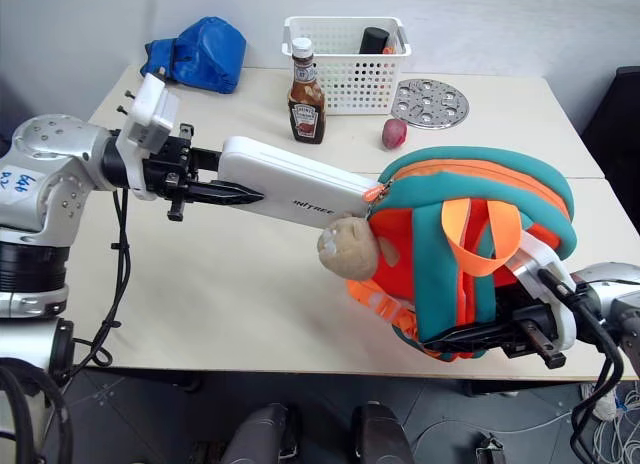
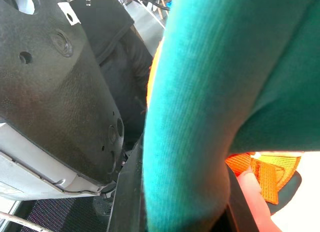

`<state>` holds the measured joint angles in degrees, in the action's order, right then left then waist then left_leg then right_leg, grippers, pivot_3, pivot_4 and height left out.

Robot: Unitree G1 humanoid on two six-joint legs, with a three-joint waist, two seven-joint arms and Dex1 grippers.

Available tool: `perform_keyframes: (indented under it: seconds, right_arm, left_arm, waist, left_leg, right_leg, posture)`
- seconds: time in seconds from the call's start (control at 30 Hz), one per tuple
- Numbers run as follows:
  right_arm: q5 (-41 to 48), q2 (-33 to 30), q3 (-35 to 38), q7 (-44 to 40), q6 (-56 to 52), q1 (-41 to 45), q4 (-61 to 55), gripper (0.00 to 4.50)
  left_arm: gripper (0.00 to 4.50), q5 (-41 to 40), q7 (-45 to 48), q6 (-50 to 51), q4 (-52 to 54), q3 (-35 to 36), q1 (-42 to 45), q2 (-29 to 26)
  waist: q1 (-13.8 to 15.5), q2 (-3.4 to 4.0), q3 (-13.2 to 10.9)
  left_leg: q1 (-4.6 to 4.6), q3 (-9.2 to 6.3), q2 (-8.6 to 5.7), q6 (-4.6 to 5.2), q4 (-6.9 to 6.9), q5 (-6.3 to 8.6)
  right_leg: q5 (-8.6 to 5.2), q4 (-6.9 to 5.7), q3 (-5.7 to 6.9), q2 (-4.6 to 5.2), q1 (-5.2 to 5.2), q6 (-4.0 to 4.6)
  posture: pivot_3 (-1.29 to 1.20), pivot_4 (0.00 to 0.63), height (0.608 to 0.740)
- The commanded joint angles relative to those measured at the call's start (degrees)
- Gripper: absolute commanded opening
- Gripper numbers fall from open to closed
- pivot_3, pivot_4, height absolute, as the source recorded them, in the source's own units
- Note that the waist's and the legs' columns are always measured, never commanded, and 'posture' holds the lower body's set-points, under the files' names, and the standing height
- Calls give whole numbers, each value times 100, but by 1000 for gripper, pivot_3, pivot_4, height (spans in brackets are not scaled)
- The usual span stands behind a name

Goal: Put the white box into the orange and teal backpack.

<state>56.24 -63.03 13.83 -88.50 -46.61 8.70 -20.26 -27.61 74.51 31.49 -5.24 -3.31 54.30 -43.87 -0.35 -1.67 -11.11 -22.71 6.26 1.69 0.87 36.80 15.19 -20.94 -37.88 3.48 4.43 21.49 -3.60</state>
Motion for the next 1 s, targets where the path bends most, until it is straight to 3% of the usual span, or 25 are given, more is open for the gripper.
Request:
perform_keyframes:
  seconds: [0.03, 0.13, 0.47, 0.7, 0.87, 1.0]
  right_arm:
    - [320, -247, -29, -398, -64, 180, -156, 10]
    - [399, -391, -151, -400, 13, 226, -160, 10]
    - [460, -620, -519, -400, 330, 358, 97, 10]
    - [460, -660, -771, -400, 372, 573, 384, 10]
    - [420, -543, -809, -400, 234, 677, 510, 10]
    - [468, -511, -770, -400, 111, 709, 577, 10]
  left_arm:
    - [1341, -44, -193, -162, 252, 61, -90, 303]
    - [1341, 26, -378, -265, 215, 30, -145, 618]
    - [1341, 6, -231, -334, 371, -98, -118, 934]
    - [1341, -367, 161, 81, 349, 226, 419, 634]
    - [1341, -217, 391, -52, 242, 174, 323, 444]
    - [1341, -74, 198, -310, 141, 27, -36, 757]
  waist:
    - [16, 0, 0]
    - [45, 0, 0]
    - [44, 0, 0]
    - [32, 0, 0]
    - [0, 1, 0]
    - [22, 2, 1]
  left_leg:
    - [-4, -3, 2, 3, 14, 2]
    - [-23, -21, 1, 8, 35, 4]
    - [-41, -37, -5, 19, 45, 5]
    - [-45, -38, -4, 19, 50, 5]
    - [-42, -37, -1, 15, 46, 3]
    - [-41, -40, 0, 11, 47, 1]
  right_leg:
    - [0, -5, 2, 0, 0, 0]
    - [2, -2, 12, 2, 0, -3]
    - [9, 4, 32, 8, -1, -14]
    - [9, 3, 36, 7, -1, -14]
    - [9, 2, 36, 3, 1, -14]
    - [9, 0, 39, 2, 0, -14]
  posture:
    - [0, 150, 740]
    - [0, 150, 740]
    - [0, 150, 740]
    - [0, 150, 740]
    - [0, 150, 740]
    - [0, 150, 740]
